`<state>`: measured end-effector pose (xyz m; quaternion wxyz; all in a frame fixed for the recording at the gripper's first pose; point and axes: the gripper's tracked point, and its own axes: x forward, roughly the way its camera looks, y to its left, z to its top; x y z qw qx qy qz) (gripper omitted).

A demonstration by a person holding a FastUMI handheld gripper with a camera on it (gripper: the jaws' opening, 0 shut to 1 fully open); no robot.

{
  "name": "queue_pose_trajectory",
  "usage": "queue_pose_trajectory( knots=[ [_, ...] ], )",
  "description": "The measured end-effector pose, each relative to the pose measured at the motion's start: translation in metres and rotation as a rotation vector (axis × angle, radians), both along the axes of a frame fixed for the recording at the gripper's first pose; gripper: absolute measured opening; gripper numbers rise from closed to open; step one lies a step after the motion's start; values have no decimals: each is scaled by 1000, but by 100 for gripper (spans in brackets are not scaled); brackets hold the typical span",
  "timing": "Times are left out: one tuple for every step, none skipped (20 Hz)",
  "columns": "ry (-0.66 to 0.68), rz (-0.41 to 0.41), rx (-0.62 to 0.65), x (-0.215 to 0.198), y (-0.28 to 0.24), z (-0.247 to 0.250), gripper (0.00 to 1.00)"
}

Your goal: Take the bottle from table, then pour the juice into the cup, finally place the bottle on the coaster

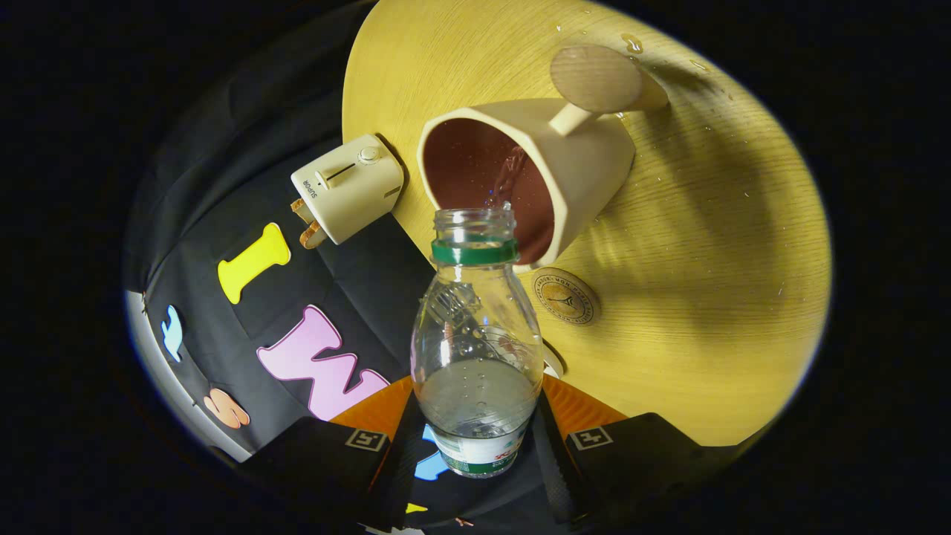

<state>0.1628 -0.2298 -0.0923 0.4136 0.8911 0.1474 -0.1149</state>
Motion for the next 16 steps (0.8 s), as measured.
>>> queue_pose_trajectory(
  knots=[
    [2, -4, 7, 0, -1, 1, 74],
    [5, -7, 16, 0, -1, 1, 74],
    [11, -10, 27, 1, -1, 1, 73],
    [13, -12, 38, 1, -2, 1, 73],
    [17, -11, 46, 2, -1, 2, 74],
    [21, -11, 53, 3, 0, 1, 74],
    [26, -15, 61, 3, 0, 2, 74],
    [27, -21, 70, 4, -1, 3, 74],
    [28, -29, 83, 6, -1, 5, 74],
    [28, -40, 99, 8, -1, 6, 74],
    [25, -49, 122, 9, -1, 9, 74],
    [23, -64, 141, 11, -2, 12, 73],
    [22, -75, 153, 13, -3, 14, 74],
    [24, -79, 157, 13, -4, 15, 74],
    [22, -86, 161, 13, -5, 17, 74],
    [20, -95, 164, 14, -7, 17, 74]
  ],
)
